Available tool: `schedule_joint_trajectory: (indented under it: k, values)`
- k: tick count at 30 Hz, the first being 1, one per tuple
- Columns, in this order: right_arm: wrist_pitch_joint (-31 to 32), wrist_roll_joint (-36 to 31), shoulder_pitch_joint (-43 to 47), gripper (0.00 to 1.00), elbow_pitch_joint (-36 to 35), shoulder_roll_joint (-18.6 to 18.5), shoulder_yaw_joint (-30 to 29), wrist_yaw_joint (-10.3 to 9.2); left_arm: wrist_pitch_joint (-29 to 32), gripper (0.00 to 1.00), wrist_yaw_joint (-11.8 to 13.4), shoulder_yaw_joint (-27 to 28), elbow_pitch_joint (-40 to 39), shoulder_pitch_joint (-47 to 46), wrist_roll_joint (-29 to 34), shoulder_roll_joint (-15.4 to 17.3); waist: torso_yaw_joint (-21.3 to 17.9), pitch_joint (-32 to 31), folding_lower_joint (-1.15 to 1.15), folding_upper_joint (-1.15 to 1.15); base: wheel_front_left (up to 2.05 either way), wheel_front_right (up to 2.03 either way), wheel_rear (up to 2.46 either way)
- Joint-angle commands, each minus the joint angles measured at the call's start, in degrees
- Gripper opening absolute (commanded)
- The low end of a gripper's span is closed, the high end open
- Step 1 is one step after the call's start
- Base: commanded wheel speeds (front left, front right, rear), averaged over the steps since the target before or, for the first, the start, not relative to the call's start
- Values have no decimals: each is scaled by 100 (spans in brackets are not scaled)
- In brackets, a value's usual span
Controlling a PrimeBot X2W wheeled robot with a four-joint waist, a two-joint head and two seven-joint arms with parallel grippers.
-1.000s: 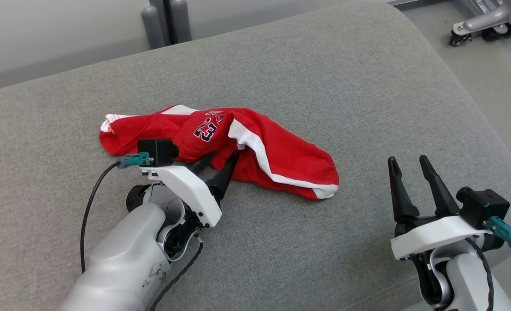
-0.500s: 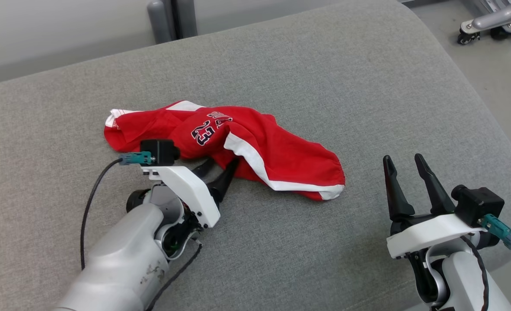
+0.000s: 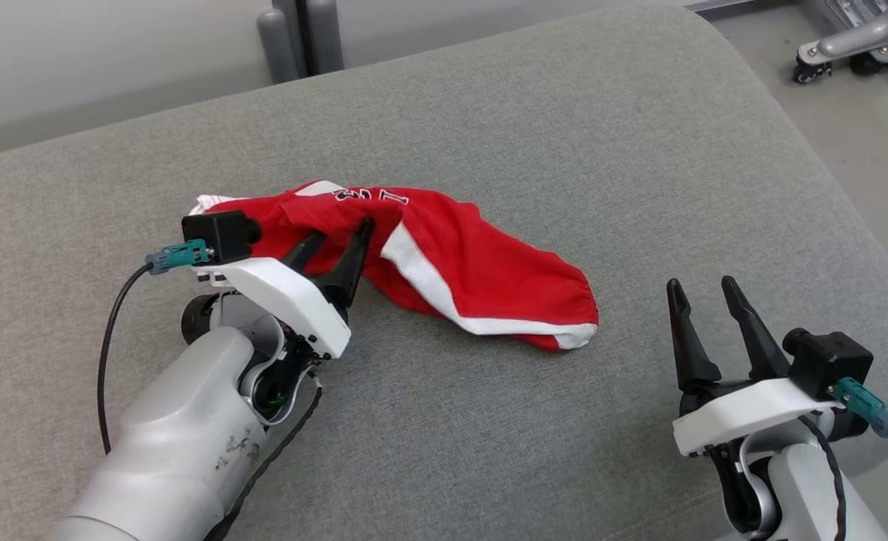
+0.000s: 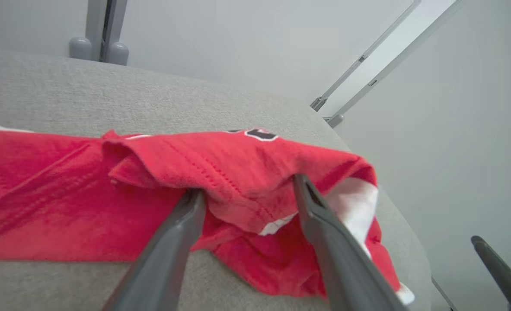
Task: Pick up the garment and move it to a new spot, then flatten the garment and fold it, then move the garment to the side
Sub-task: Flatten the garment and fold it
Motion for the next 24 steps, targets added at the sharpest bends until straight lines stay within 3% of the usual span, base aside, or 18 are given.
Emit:
schedule_joint_trajectory:
  k: [1, 2, 3, 4, 5, 6, 15, 24]
  values:
    - [-30, -16, -11, 100, 8, -14, 14, 1, -6, 100, -7, -5, 39, -74, -28, -14, 32, -36, 0, 0, 0, 0, 0]
    - [-30, -13, -29, 100, 19, -21, 30, 1, 3, 100, -7, -22, 61, -73, -50, -35, 43, -50, 0, 0, 0, 0, 0]
    - [-30, -12, -46, 100, 30, -33, 45, 1, 17, 89, -7, -39, 79, -74, -71, -43, 53, -61, 0, 0, 0, 0, 0]
    - [-30, -6, -60, 100, 39, -45, 58, 1, 20, 46, -7, -56, 94, -78, -104, -45, 61, -69, 0, 0, 0, 0, 0]
    - [-30, 0, -71, 100, 50, -56, 64, 1, 37, 12, -7, -81, 101, -87, -115, -48, 69, -76, 0, 0, 0, 0, 0]
    - [-30, 5, -74, 100, 57, -68, 69, 1, 42, 0, -7, -104, 96, -96, -129, -38, 77, -83, 0, 0, 0, 0, 0]
    - [-30, 8, 72, 100, 100, -184, -84, 1, -21, 0, -7, -468, -405, 67, -120, 151, 314, -297, 0, 0, 0, 0, 0]
    - [-15, 103, 206, 100, 299, -314, -14, 1, 932, 0, 18, -853, -1389, 399, -306, 1000, 887, -633, 0, 0, 0, 0, 0]
